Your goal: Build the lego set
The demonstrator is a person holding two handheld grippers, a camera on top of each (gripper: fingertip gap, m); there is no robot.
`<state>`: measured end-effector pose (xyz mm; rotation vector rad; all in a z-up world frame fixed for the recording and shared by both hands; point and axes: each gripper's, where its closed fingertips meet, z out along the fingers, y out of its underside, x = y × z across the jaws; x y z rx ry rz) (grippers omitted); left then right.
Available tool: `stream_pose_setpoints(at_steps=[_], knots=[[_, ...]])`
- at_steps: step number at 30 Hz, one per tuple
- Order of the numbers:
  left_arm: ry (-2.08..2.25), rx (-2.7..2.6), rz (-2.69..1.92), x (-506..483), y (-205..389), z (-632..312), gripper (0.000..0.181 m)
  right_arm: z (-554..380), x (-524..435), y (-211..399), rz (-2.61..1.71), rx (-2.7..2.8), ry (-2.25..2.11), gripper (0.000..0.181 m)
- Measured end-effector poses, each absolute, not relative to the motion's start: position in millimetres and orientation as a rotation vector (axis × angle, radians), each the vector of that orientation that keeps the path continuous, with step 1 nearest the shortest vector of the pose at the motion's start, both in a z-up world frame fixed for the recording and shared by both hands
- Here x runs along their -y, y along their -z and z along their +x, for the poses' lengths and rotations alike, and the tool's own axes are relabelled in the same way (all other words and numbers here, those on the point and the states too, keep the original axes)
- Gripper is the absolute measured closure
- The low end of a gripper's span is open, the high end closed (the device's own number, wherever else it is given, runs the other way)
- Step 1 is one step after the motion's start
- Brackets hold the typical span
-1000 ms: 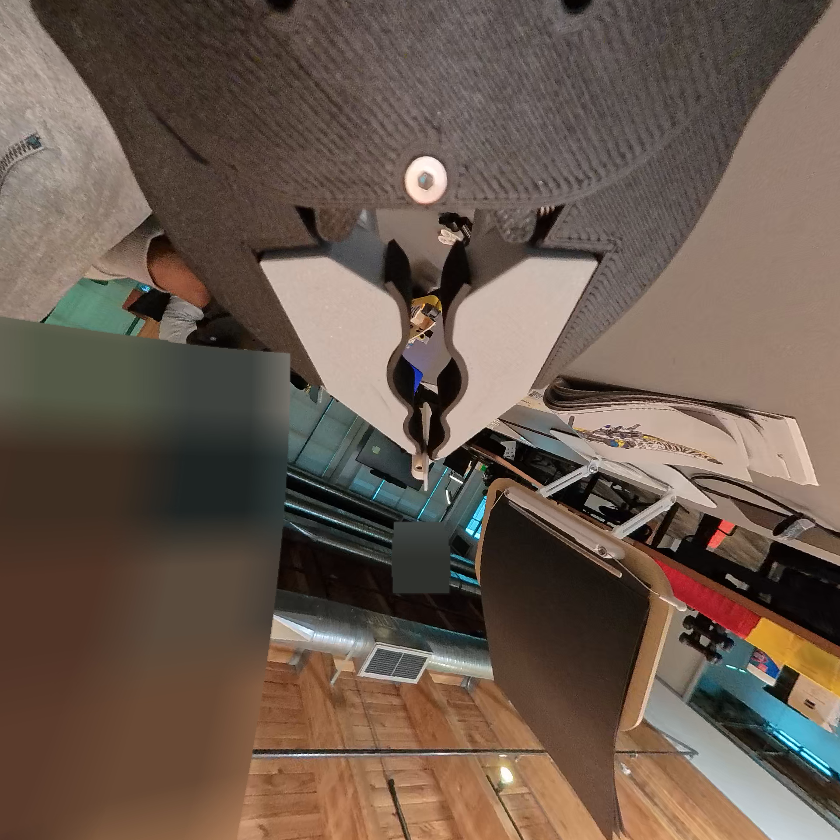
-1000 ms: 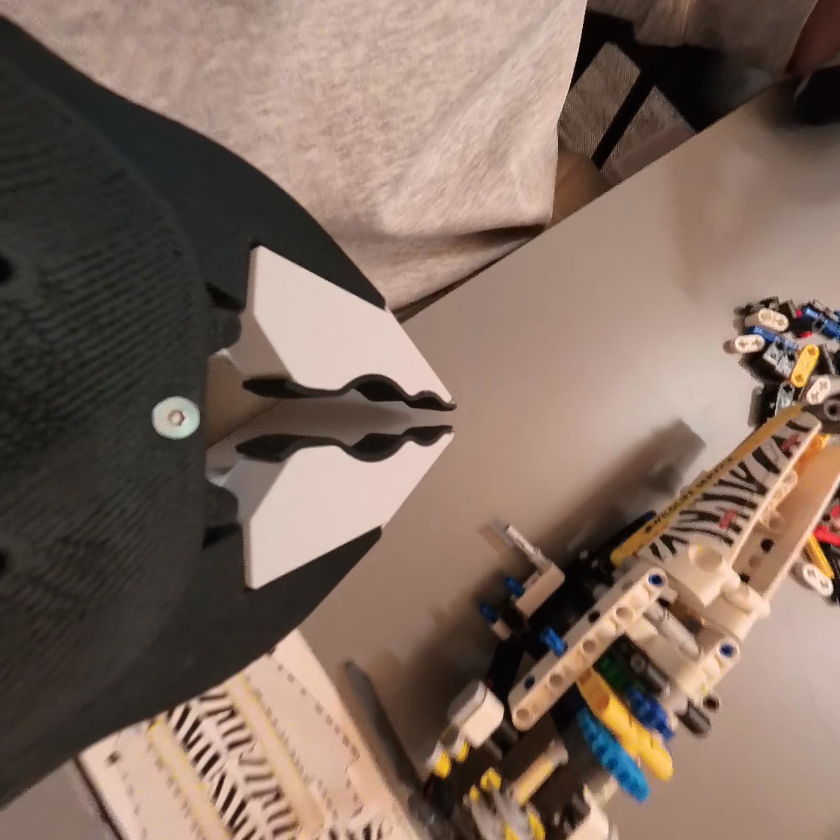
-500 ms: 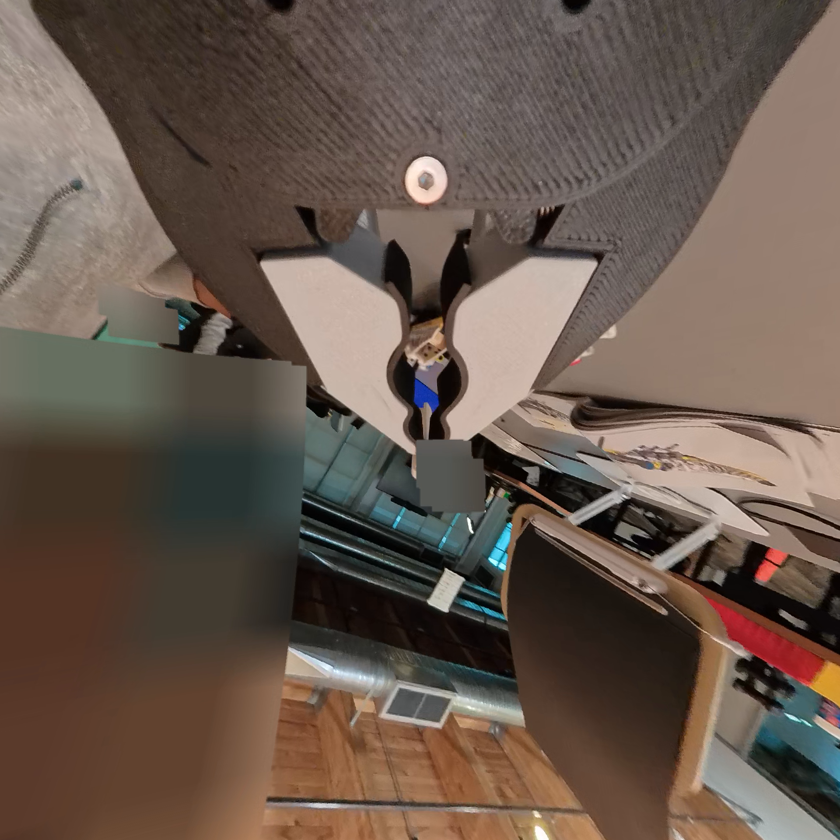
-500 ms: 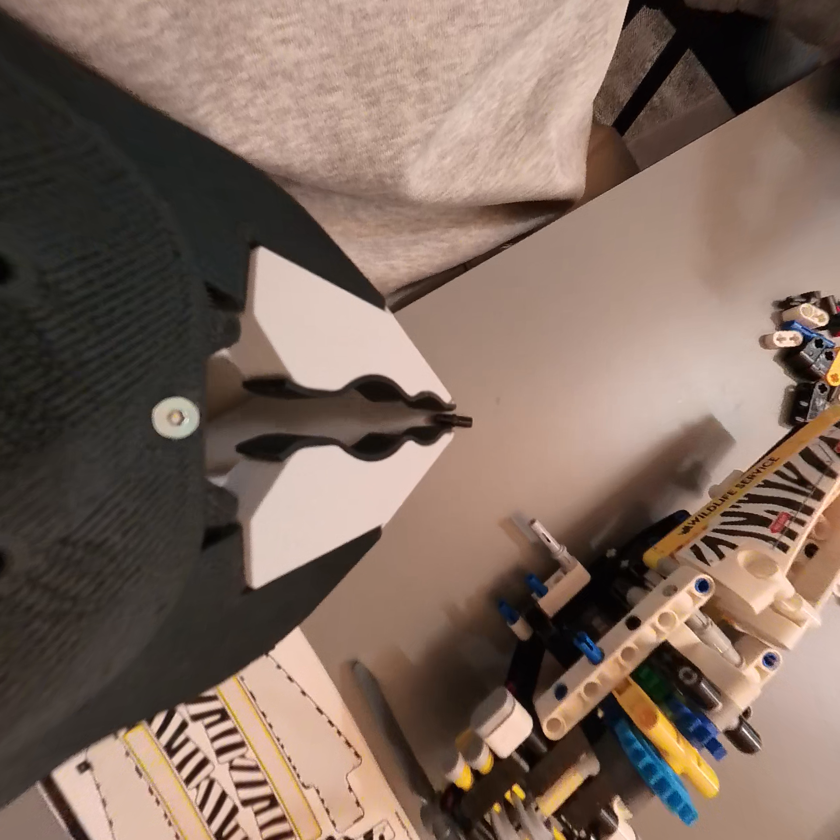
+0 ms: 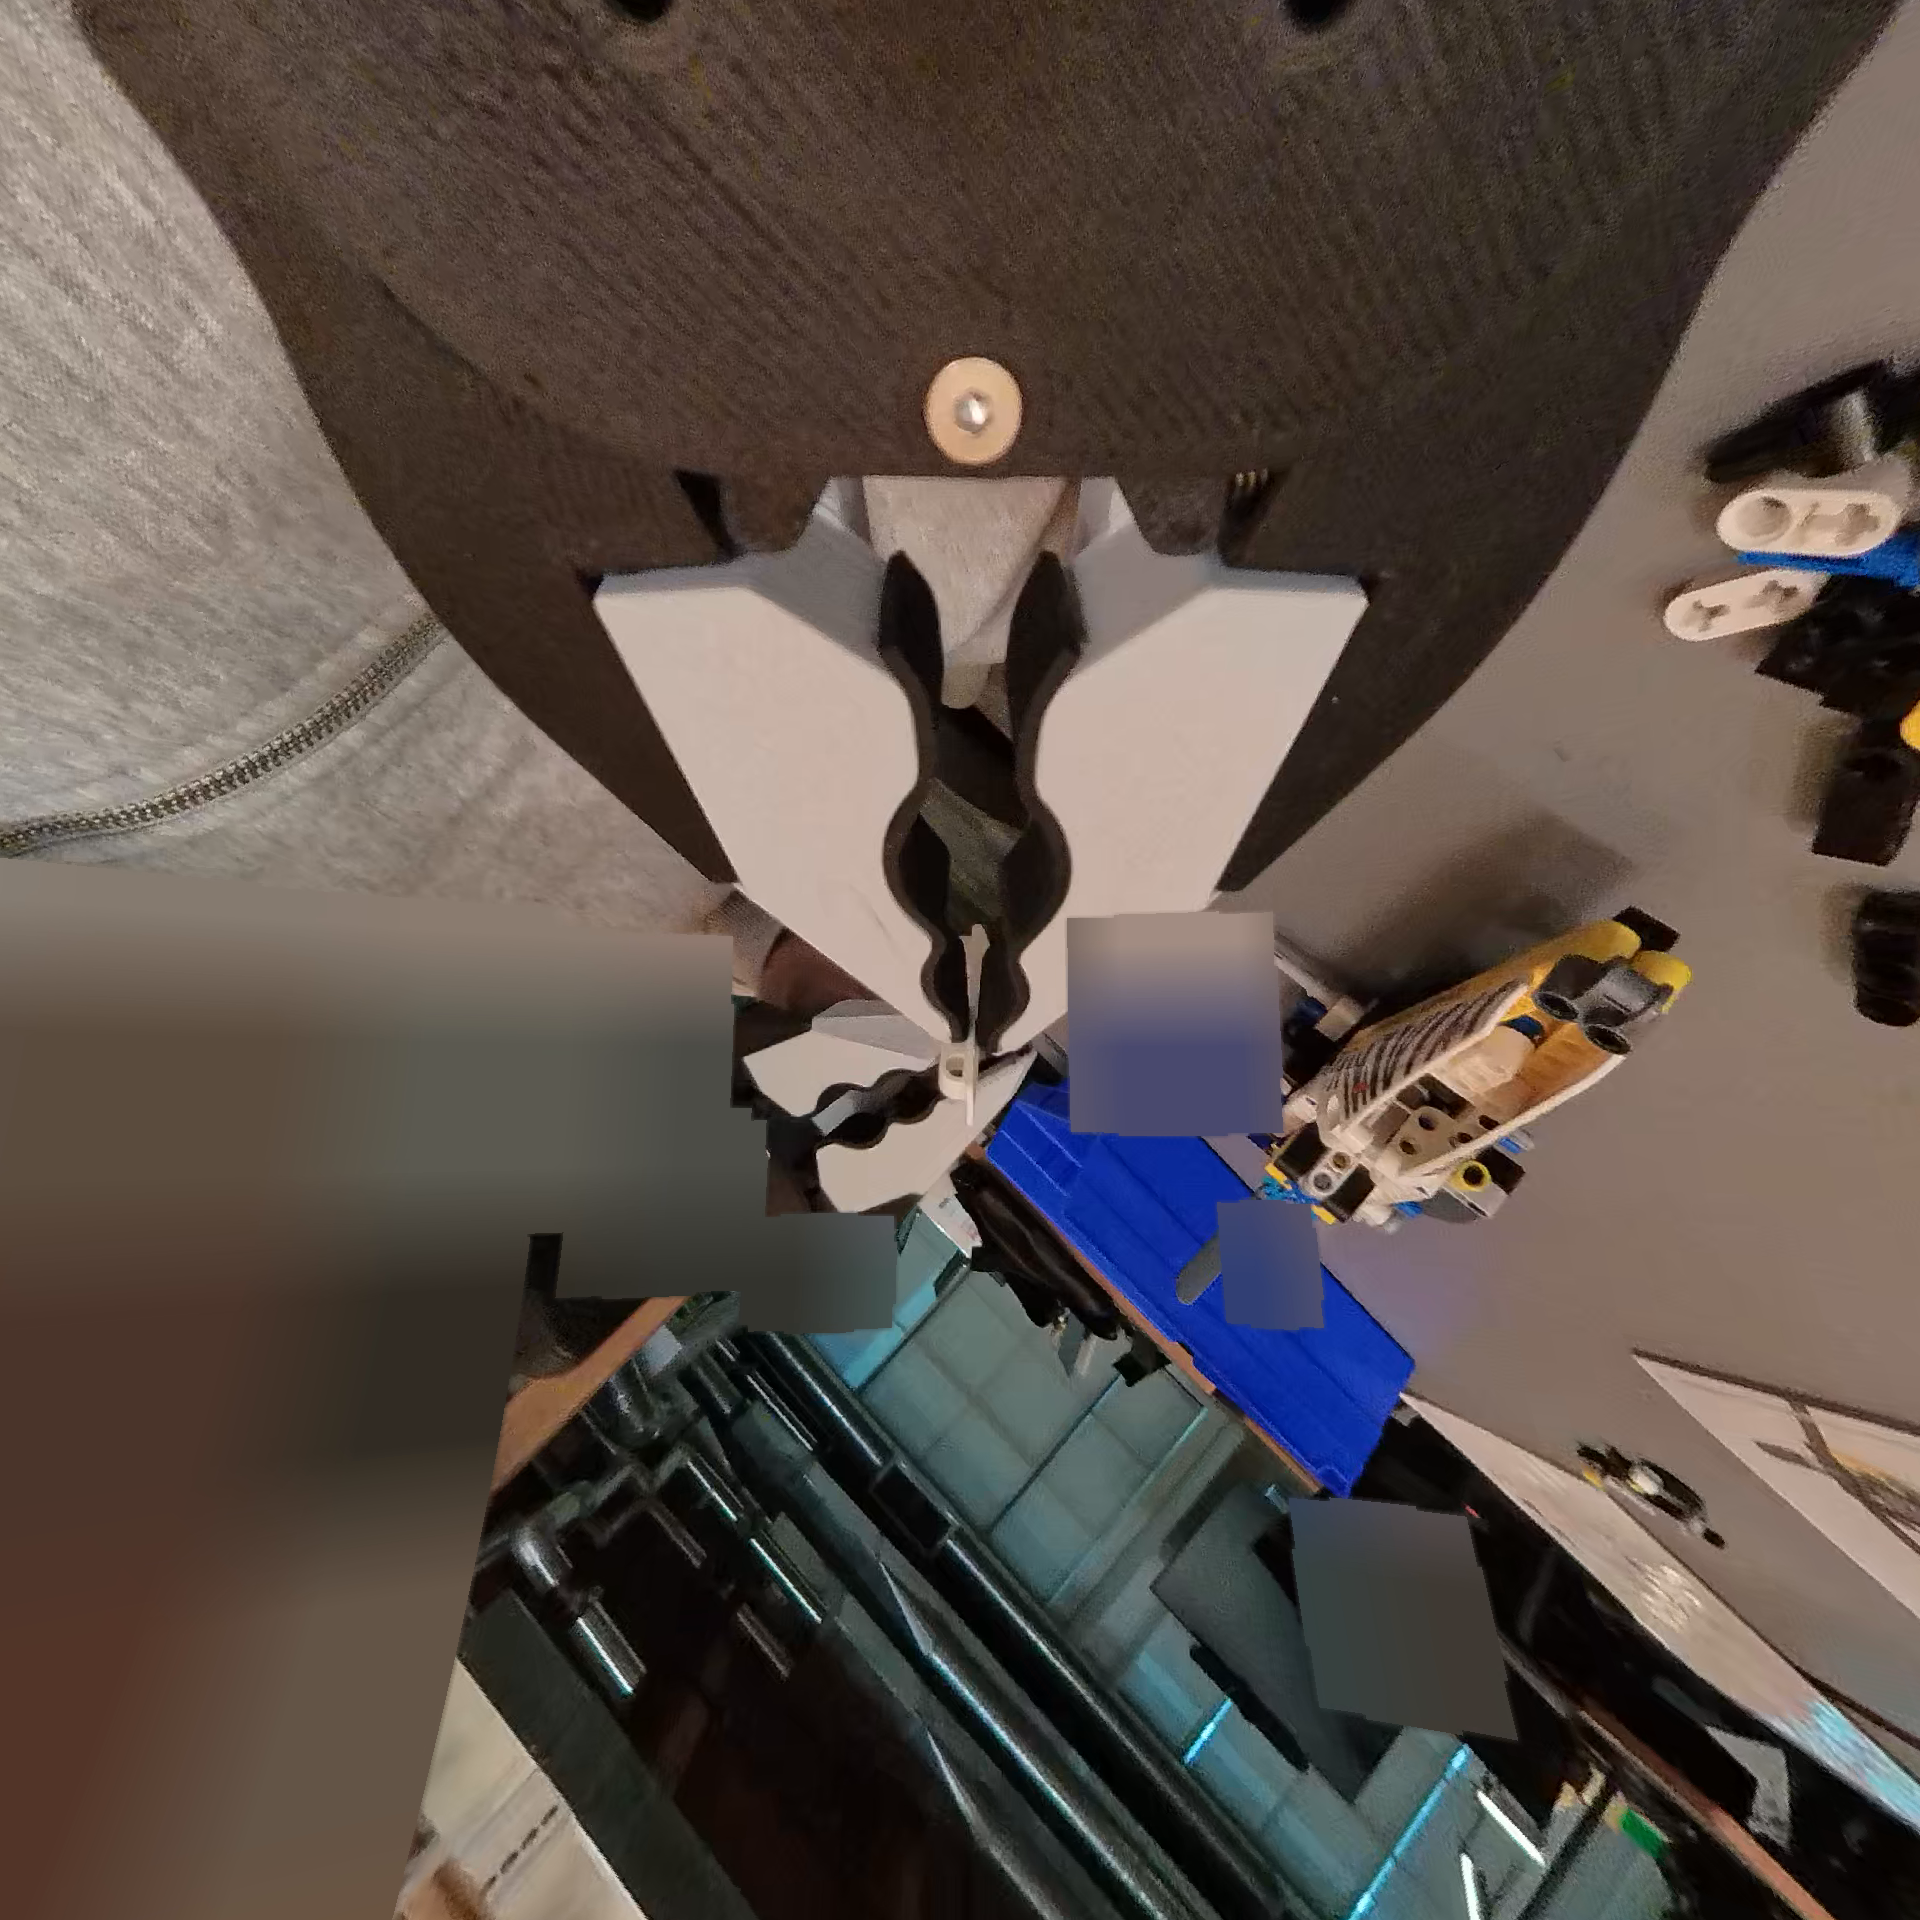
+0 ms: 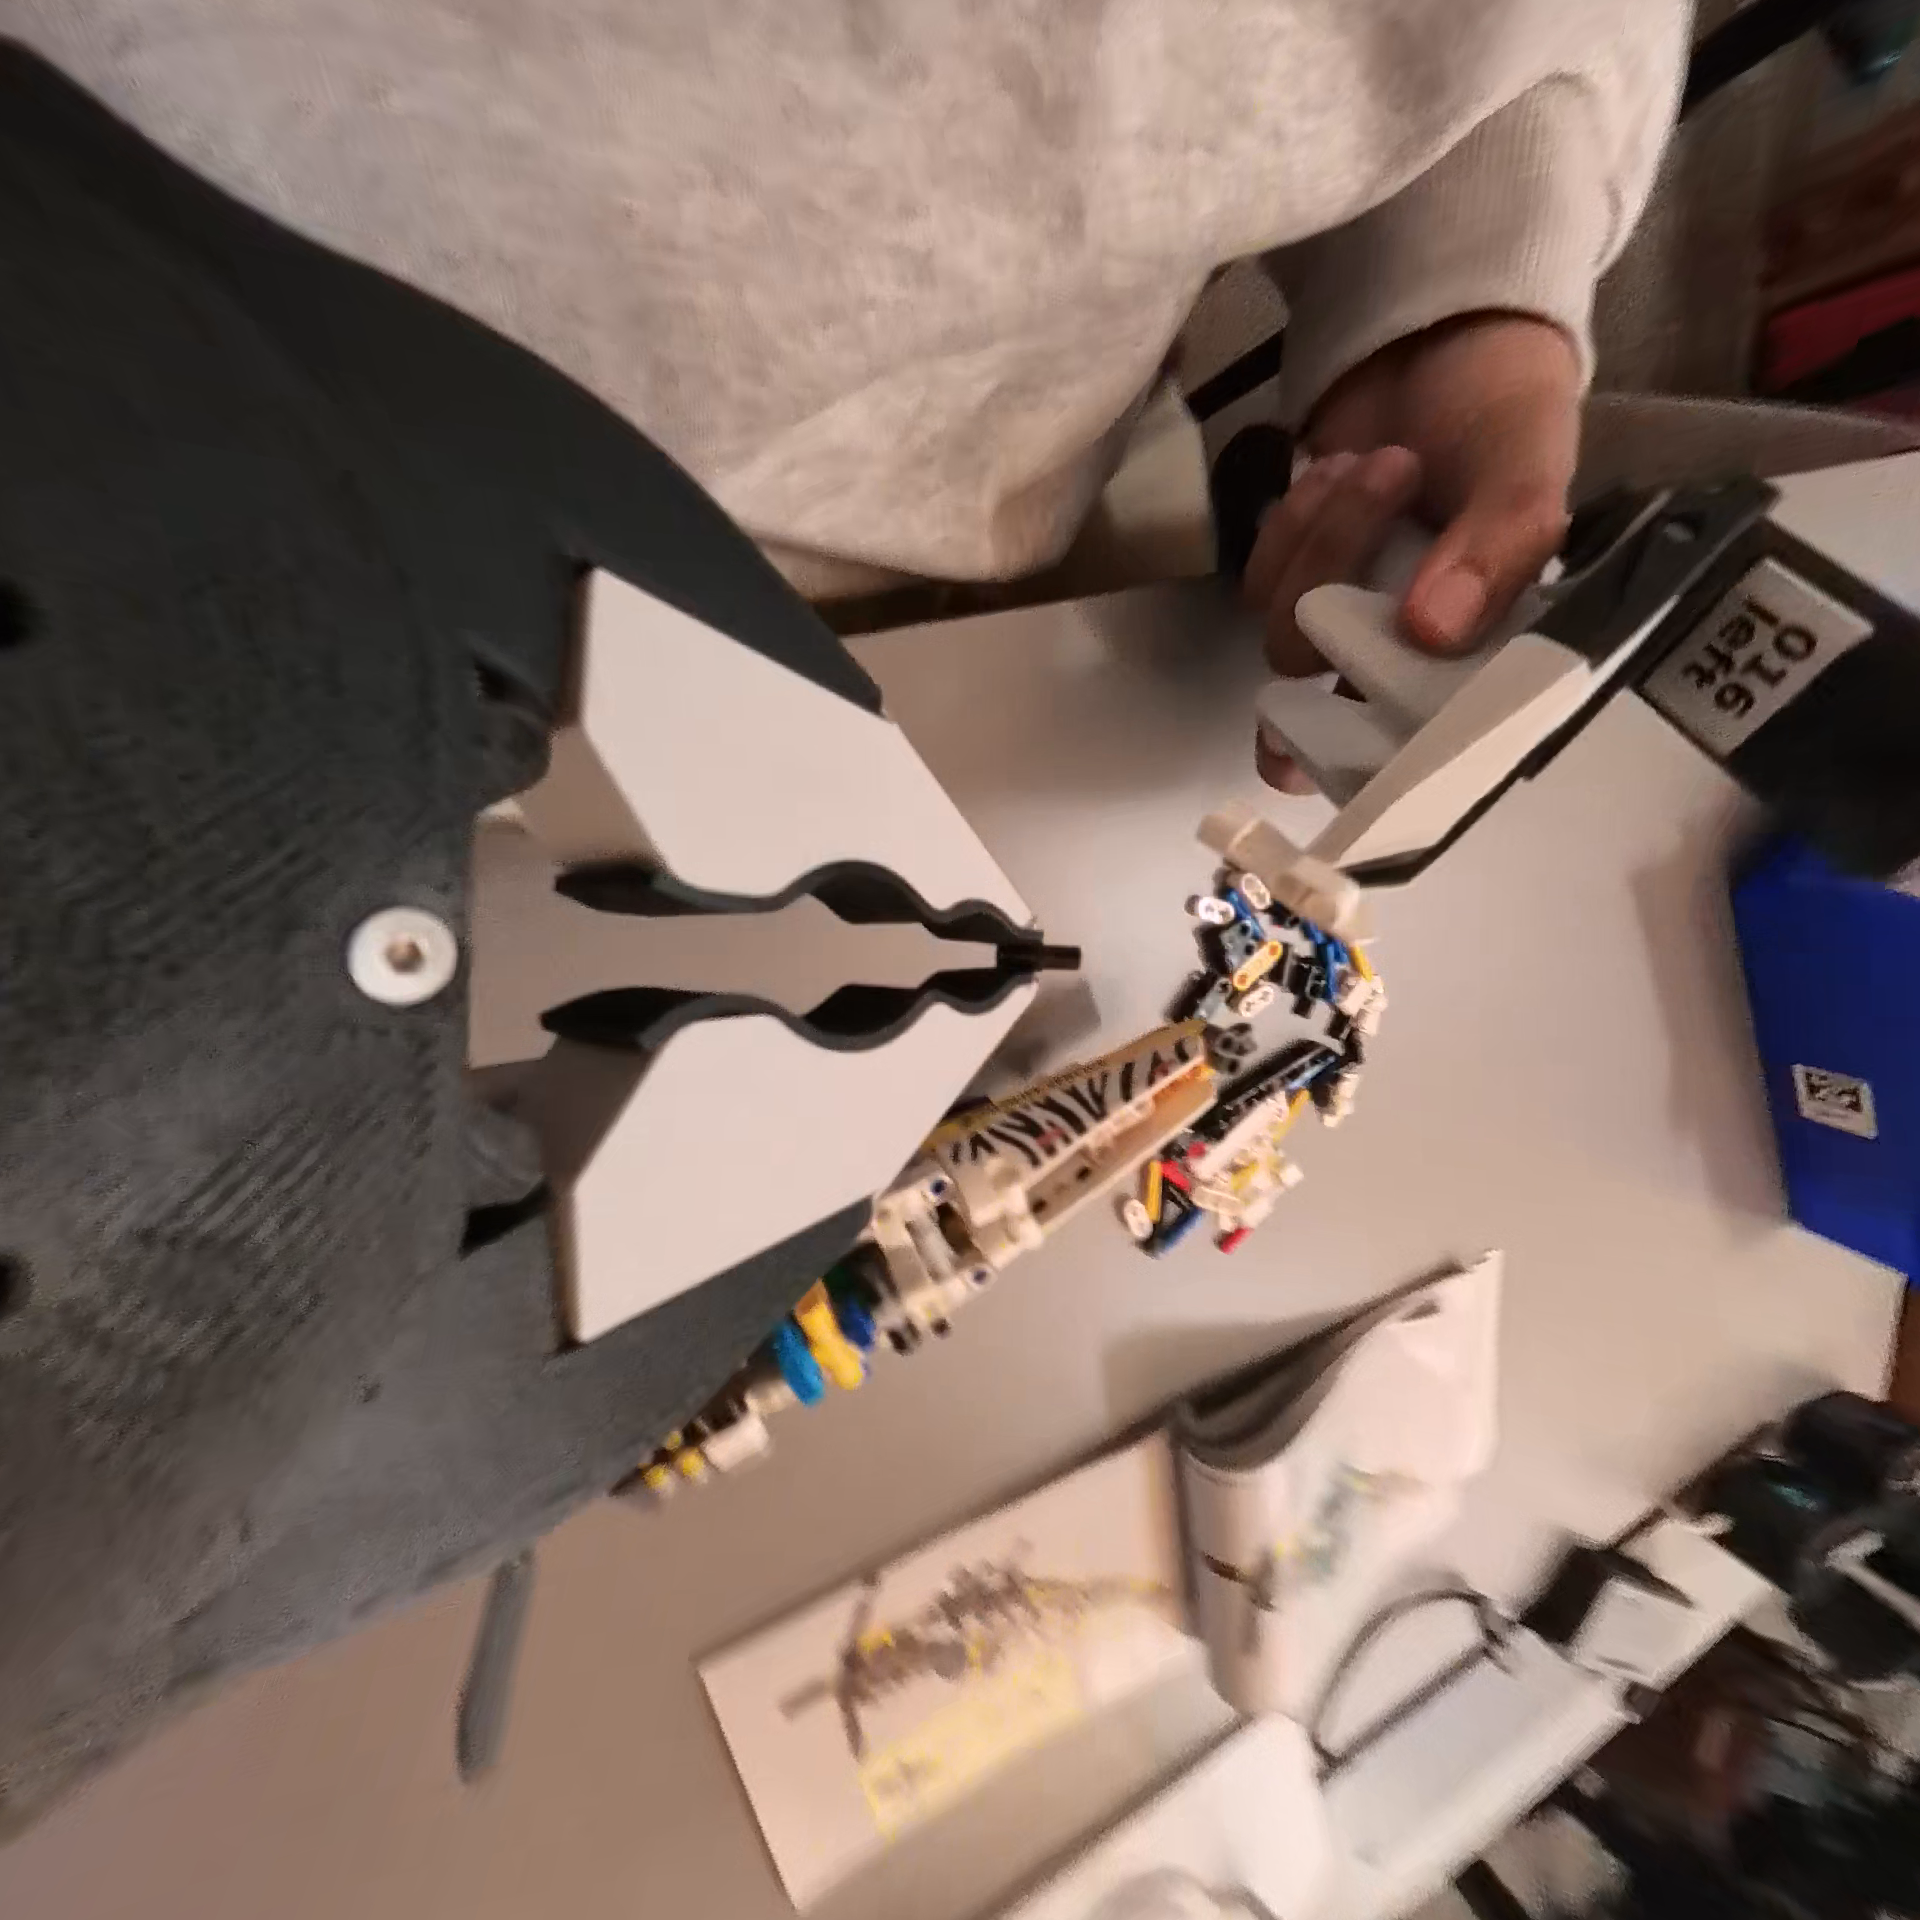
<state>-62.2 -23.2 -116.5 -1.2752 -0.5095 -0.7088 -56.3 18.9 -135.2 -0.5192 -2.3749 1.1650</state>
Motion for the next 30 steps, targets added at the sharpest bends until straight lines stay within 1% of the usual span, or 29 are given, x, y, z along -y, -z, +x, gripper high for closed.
stream_pose_setpoints(at_steps=[1,7,12,30], knots=[[0.723,0.514,-1.276,21.5,117.0,-61.9,0.181,-58.5,-16.7,134.7,-0.446,2.367,-1.126,0.179],[0.725,0.542,-1.381,10.0,129.9,-58.8,0.181,-59.0,-0.1,129.6,-0.116,2.339,-1.050,0.179],[0.748,0.576,-1.399,6.3,134.6,-61.6,0.181,-62.3,-2.8,133.4,0.048,2.310,-0.912,0.179],[0.783,0.603,-1.521,-3.5,150.8,-54.3,0.181,-50.3,-11.7,146.7,0.254,2.337,-0.733,0.180]])
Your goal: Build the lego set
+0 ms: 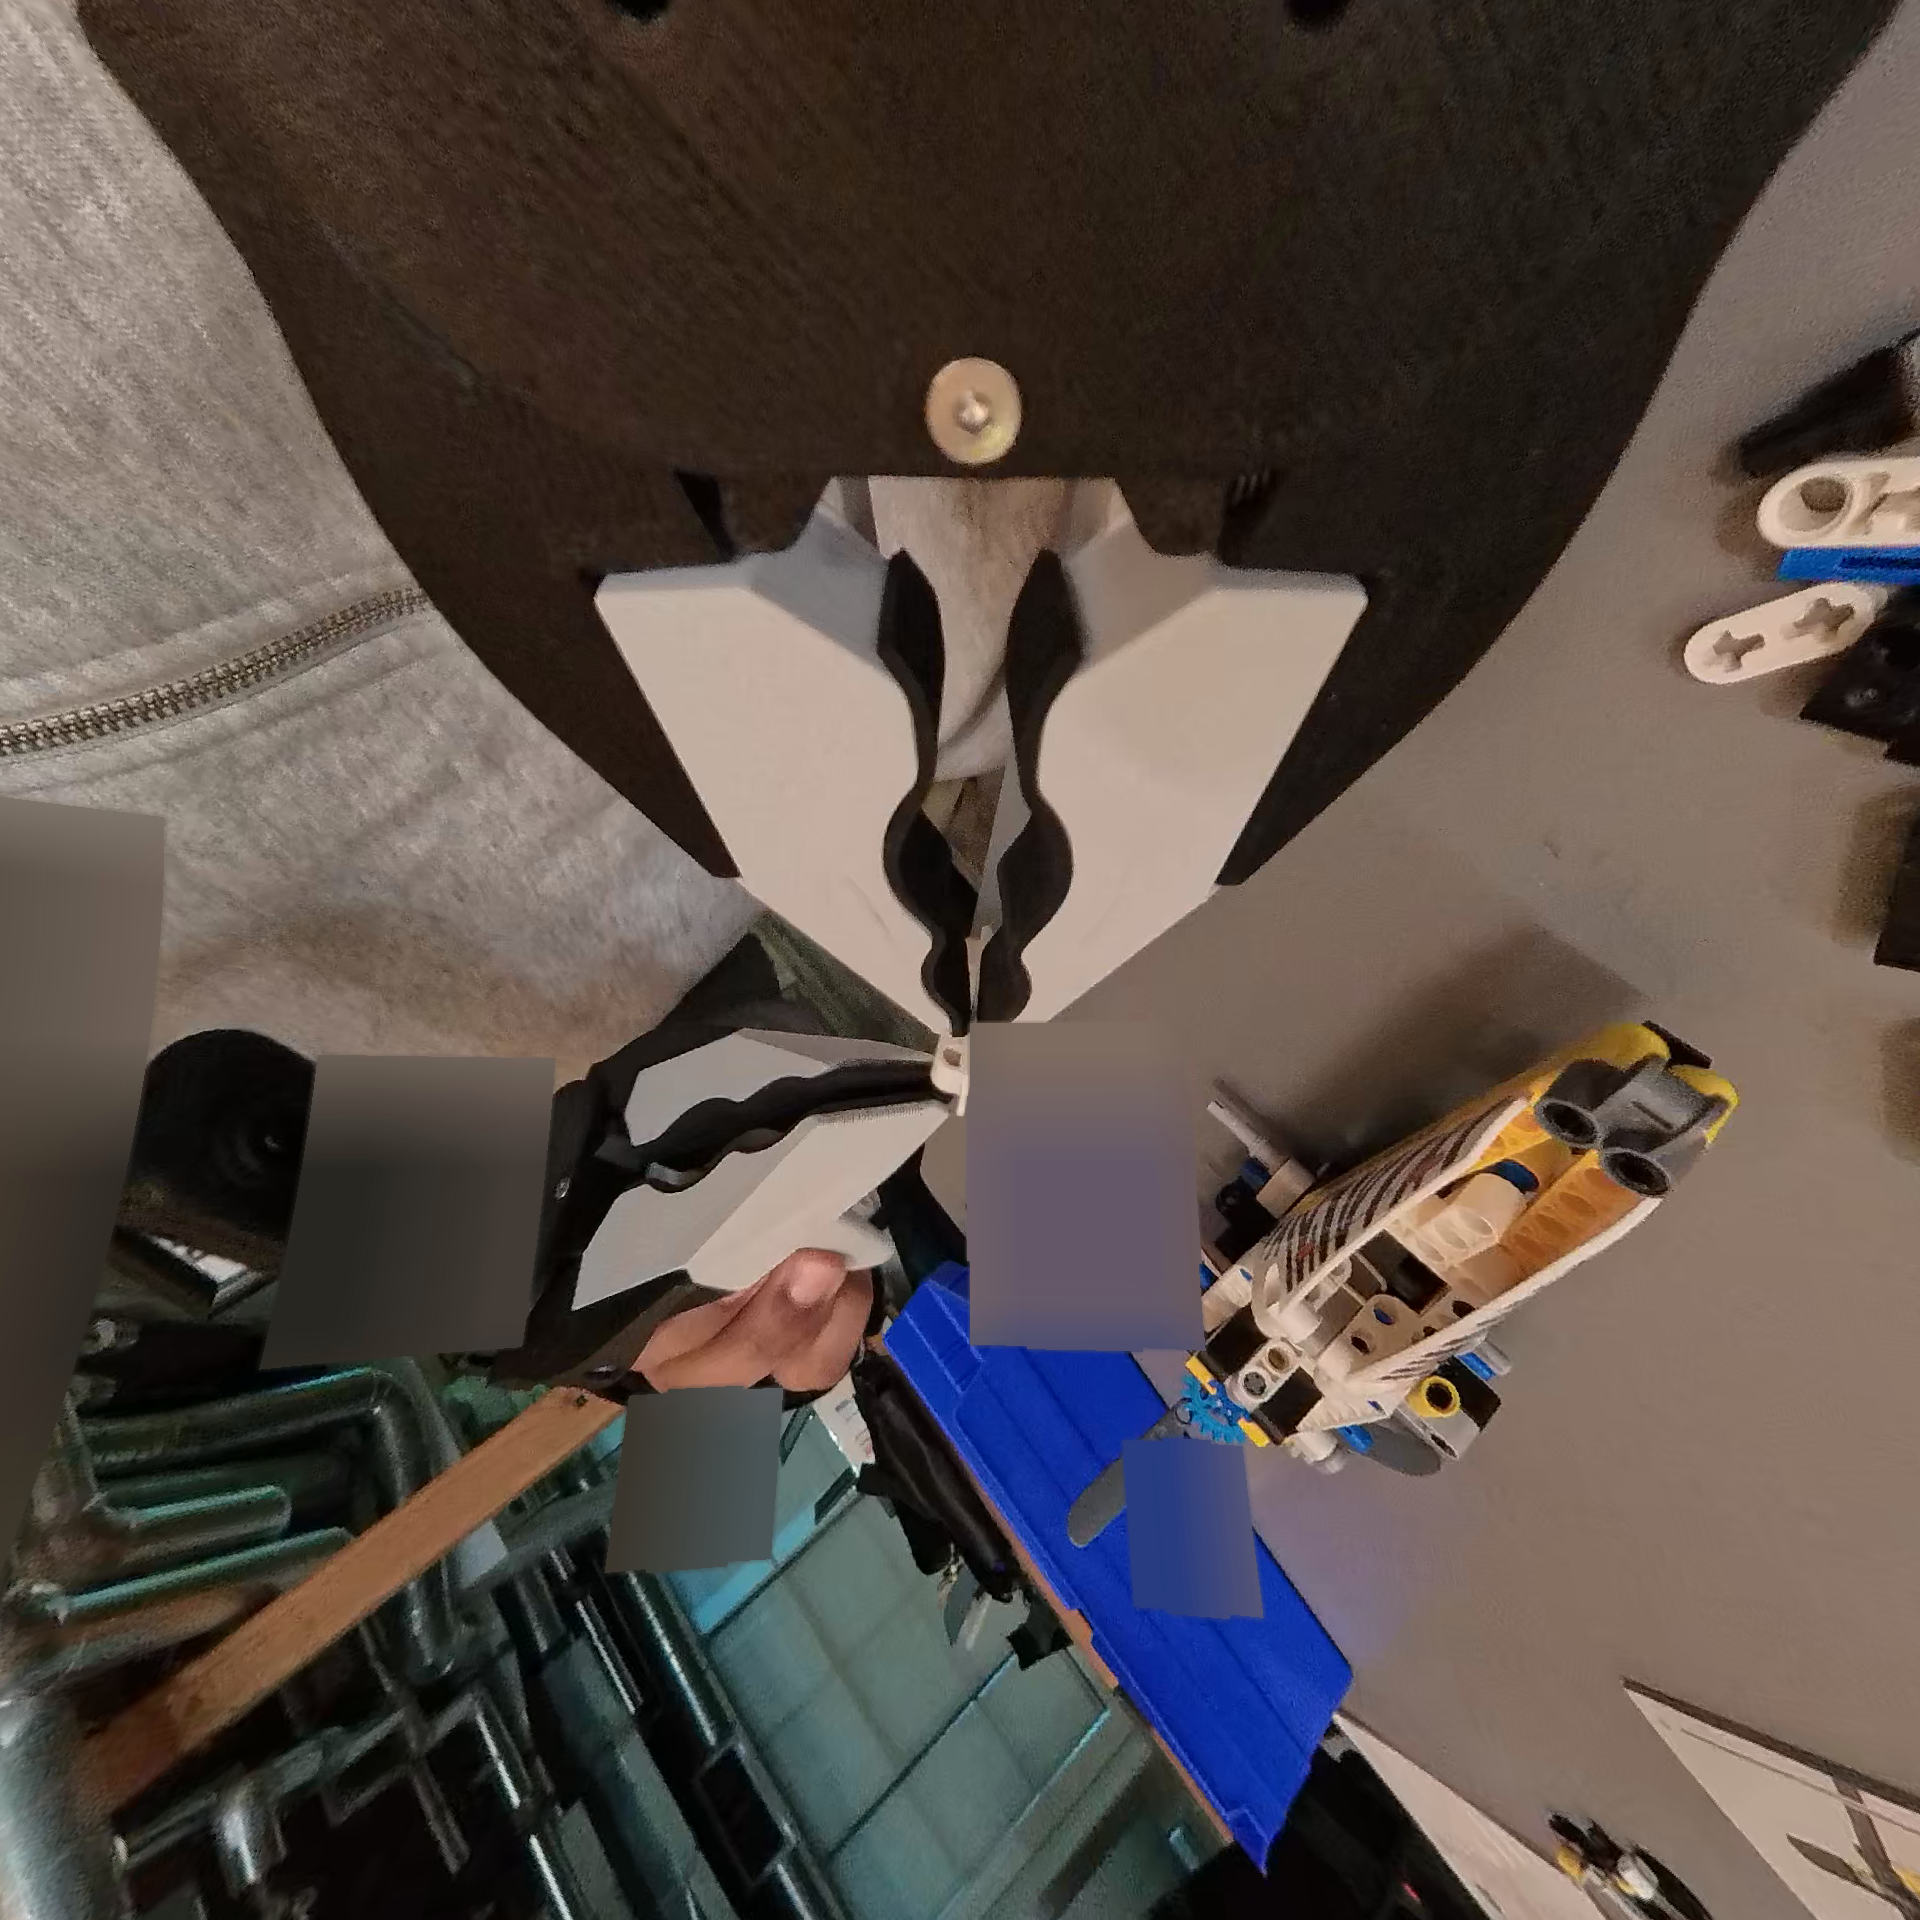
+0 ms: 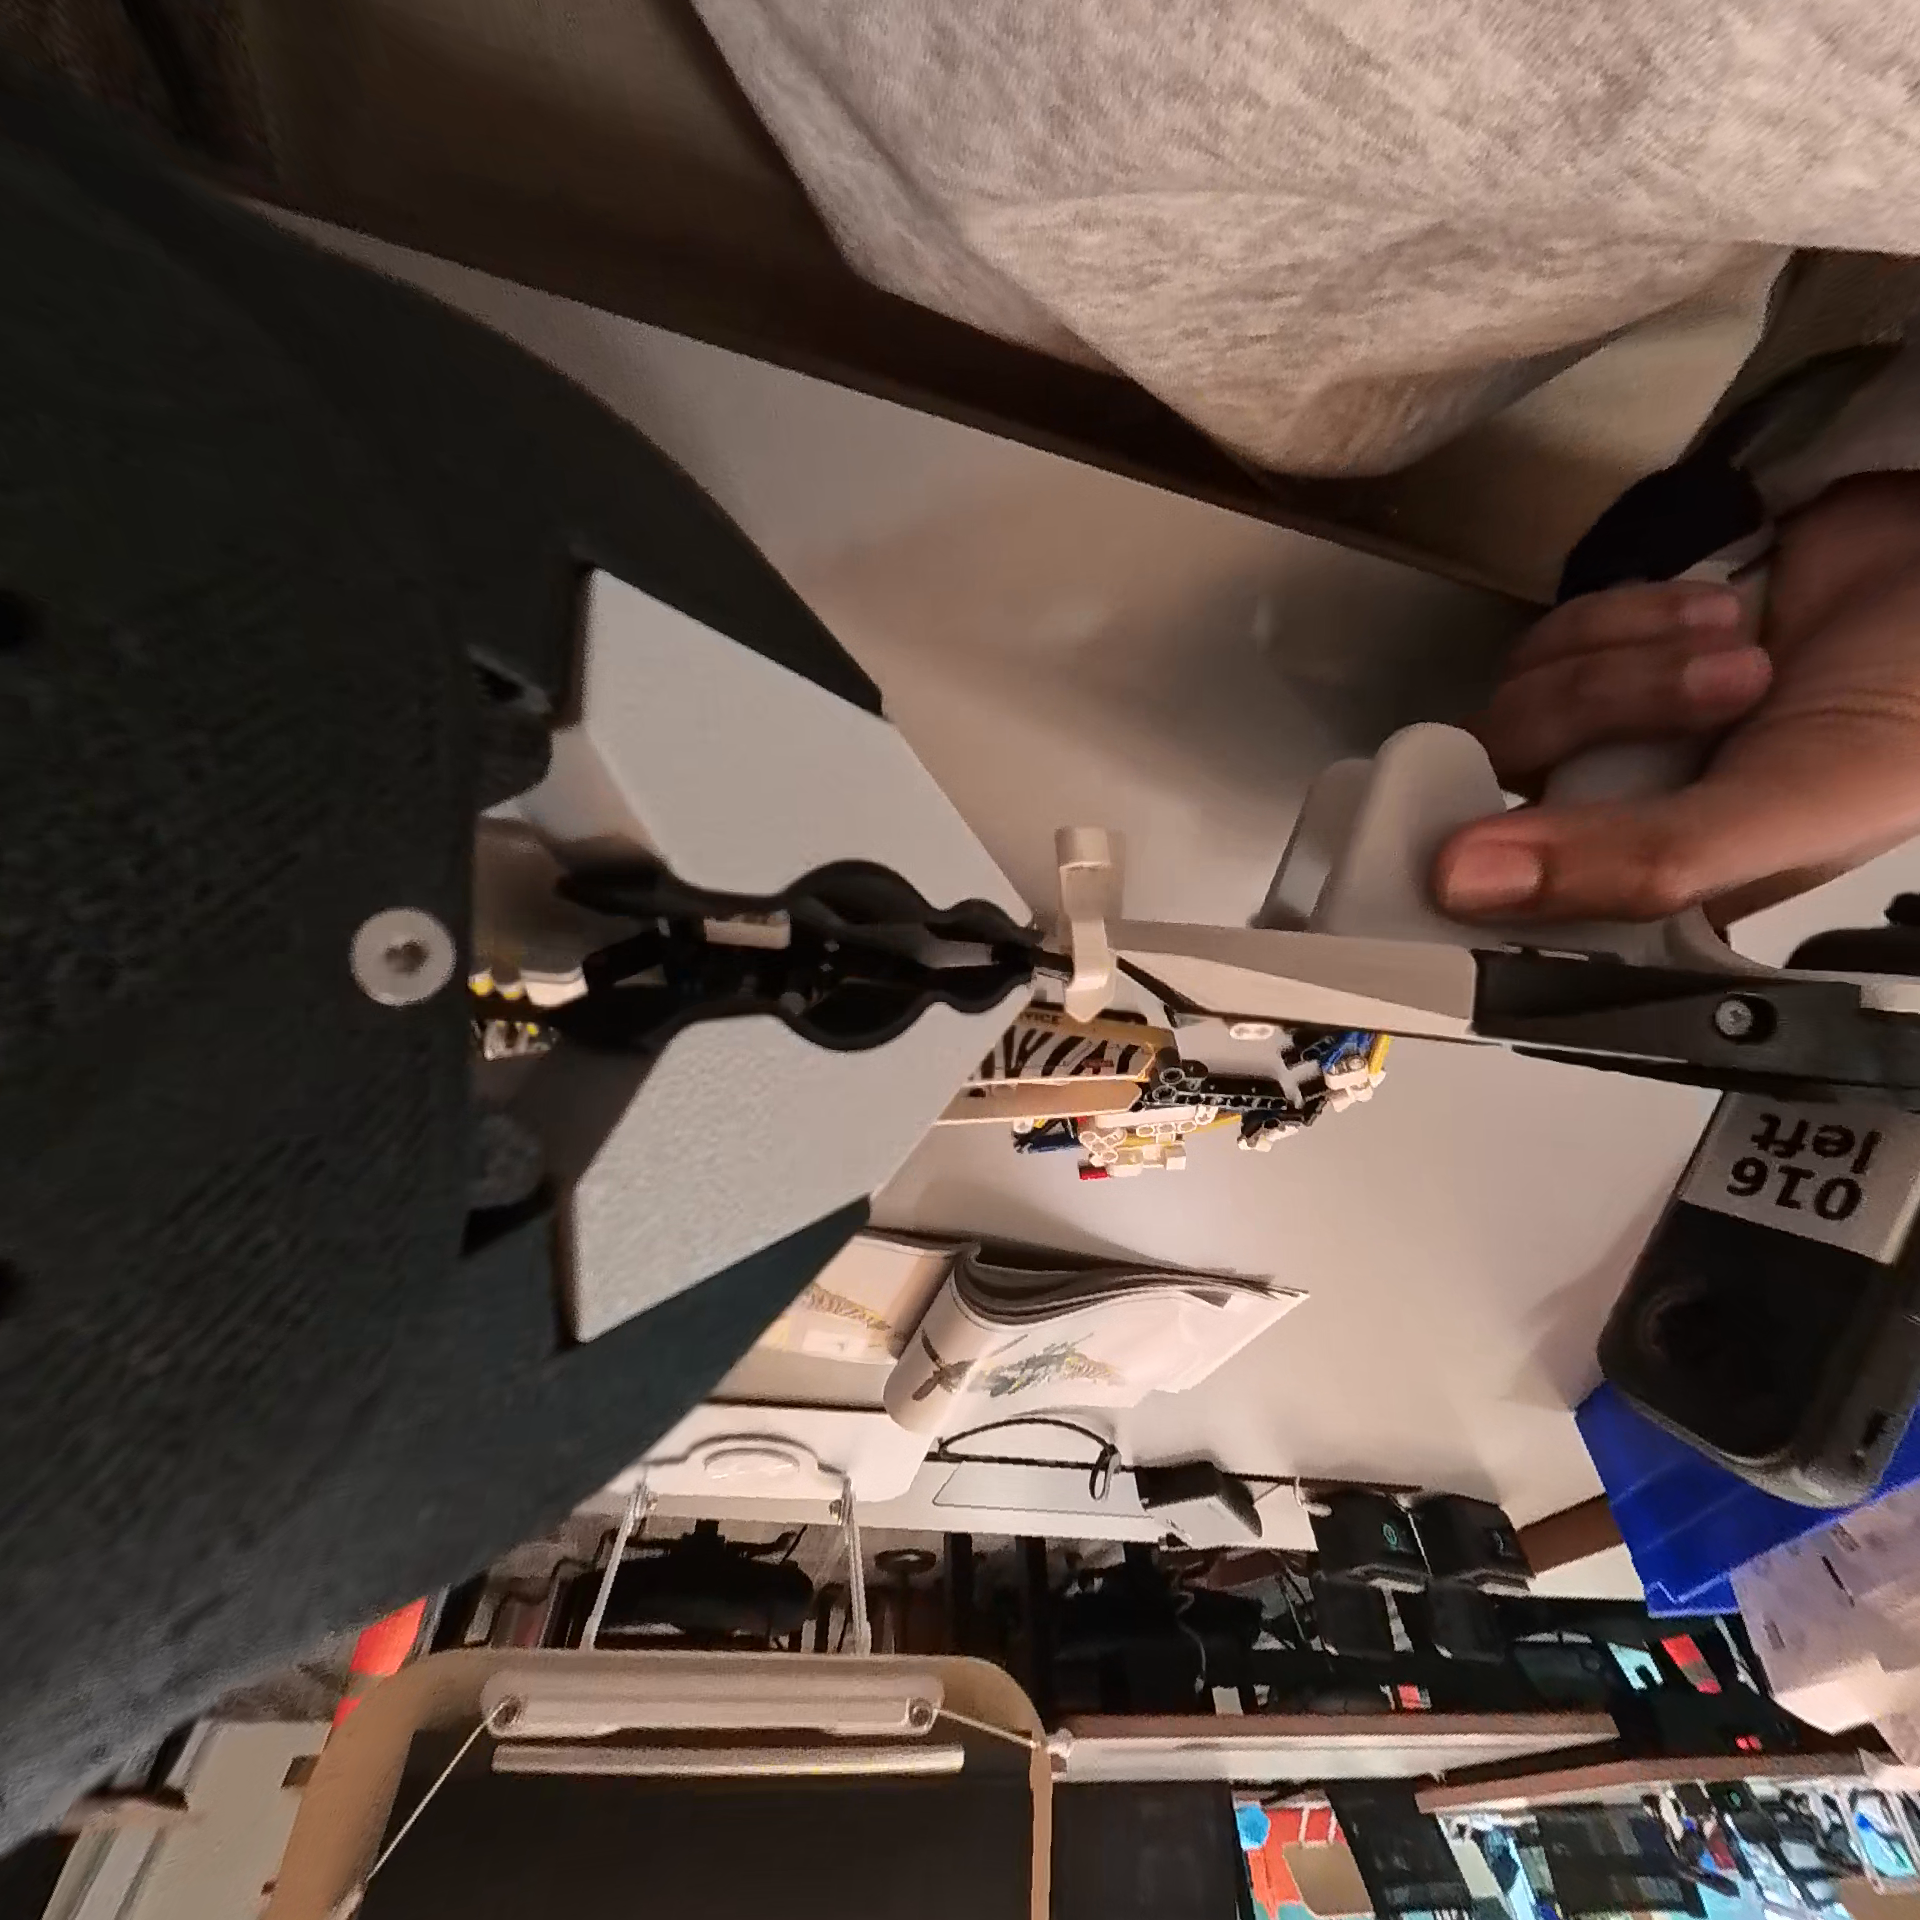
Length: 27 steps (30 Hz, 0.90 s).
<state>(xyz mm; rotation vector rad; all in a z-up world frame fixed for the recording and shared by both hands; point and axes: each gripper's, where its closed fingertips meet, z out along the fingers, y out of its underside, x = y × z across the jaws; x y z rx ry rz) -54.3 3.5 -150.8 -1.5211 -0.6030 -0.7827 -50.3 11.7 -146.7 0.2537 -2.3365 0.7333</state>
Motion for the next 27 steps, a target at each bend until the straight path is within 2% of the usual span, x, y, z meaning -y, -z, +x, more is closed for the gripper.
stream_pose_setpoints(at_steps=[8,13,27], knots=[[0.731,0.555,-1.690,-12.5,167.5,-44.2,0.181,-43.4,-17.7,157.8,0.328,2.427,-0.665,0.180],[0.633,0.515,-1.780,-16.3,175.9,-40.6,0.181,-40.1,-21.2,164.4,0.246,2.583,-0.770,0.180],[0.756,0.426,-1.970,-28.5,195.2,-32.2,0.181,-34.6,-31.1,182.9,0.331,2.966,-0.825,0.181]])
